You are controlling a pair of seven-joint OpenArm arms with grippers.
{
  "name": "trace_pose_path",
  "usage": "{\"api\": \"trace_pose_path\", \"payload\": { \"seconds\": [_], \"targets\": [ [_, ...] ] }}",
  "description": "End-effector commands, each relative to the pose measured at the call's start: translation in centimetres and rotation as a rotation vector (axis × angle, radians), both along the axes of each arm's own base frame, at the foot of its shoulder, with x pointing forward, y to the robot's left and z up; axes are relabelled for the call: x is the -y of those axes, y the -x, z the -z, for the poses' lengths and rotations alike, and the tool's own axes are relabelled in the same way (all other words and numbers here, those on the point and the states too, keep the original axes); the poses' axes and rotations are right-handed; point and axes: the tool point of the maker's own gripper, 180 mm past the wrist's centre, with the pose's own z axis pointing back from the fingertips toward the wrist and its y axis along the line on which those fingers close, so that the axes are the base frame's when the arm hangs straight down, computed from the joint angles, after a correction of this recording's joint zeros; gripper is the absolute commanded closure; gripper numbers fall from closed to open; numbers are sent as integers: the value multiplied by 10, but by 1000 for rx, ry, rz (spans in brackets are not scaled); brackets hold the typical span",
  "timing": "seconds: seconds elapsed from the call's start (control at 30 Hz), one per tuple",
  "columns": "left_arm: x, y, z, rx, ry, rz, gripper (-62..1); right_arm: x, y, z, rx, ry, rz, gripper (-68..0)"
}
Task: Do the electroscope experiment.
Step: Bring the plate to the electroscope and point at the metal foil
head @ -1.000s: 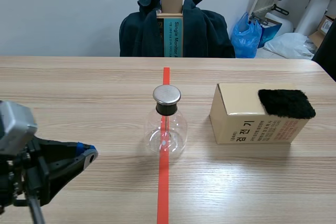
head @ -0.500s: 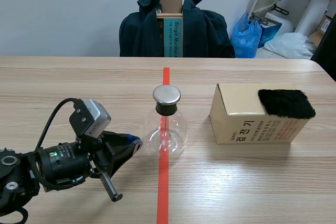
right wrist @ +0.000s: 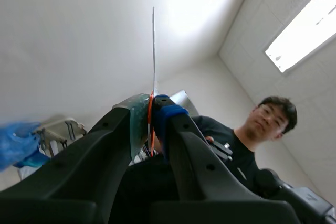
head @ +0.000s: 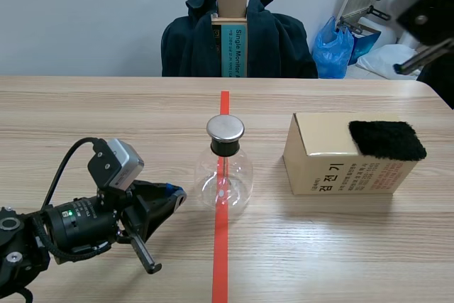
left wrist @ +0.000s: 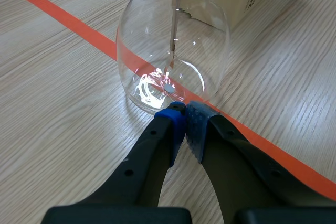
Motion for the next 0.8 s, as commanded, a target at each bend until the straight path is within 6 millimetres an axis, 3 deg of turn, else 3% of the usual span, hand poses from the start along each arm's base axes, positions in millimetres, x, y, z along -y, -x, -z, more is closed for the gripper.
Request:
{"api": "trace_pose_path", "payload": {
  "seconds": [0.0, 0.23, 0.43, 0.77],
  "targets": [
    [2, -4, -13, 34, 34, -7, -16, -8, 1, -11, 36, 21, -20, -8],
    [1, -6, -13, 41, 28, -19, -16, -55, 0, 18, -48, 53, -96, -8],
    [-2, -9, -13, 51, 19, -37, -16, -87, 2, 62, -152, 121, -149, -8],
    [-2, -10, -13, 55, 19, -43, -16, -101, 8, 132, -314, 230, -182, -8]
  ]
}}
